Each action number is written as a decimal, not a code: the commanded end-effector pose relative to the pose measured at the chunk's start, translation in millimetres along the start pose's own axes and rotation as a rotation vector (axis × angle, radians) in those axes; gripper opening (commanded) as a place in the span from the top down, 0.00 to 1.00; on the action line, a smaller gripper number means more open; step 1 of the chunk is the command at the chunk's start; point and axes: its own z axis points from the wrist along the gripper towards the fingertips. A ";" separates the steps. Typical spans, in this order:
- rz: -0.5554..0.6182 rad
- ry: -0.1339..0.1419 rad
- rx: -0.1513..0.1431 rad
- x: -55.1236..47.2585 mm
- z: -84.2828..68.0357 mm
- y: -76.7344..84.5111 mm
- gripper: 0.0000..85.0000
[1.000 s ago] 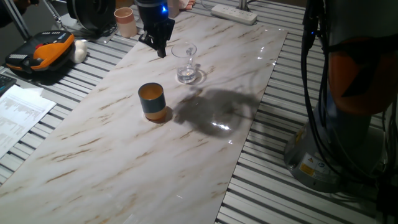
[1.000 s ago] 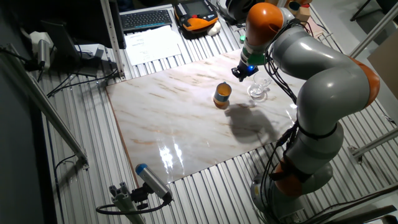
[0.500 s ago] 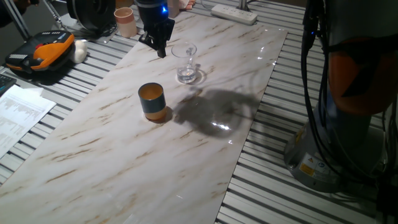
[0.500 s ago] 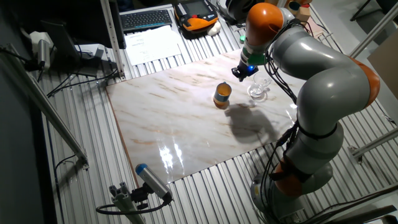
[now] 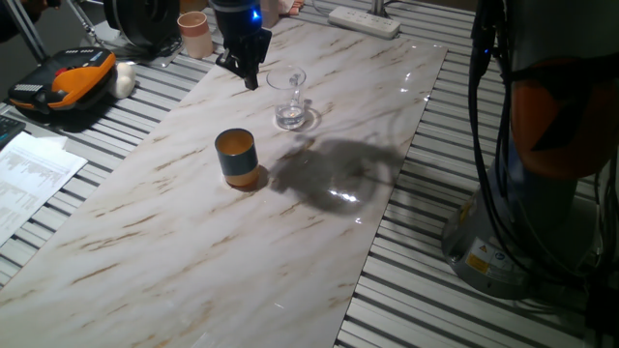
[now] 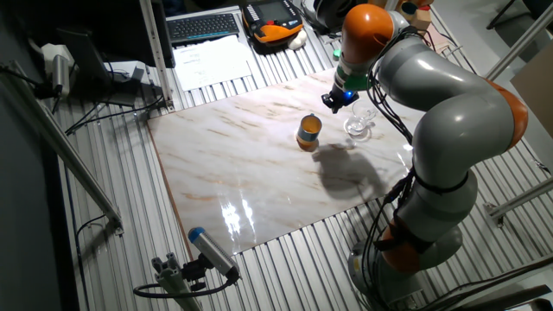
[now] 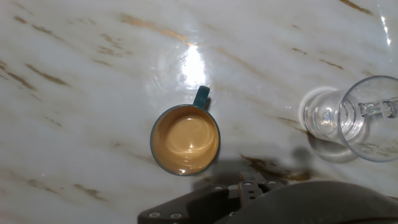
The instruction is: Pour the water from one cup into another empty cup
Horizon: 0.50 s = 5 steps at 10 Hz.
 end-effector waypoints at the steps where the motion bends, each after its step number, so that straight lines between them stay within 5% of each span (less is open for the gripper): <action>1: 0.000 0.000 0.000 0.1 0.1 -0.3 1.00; 5: 0.001 -0.006 0.003 0.3 0.5 0.3 1.00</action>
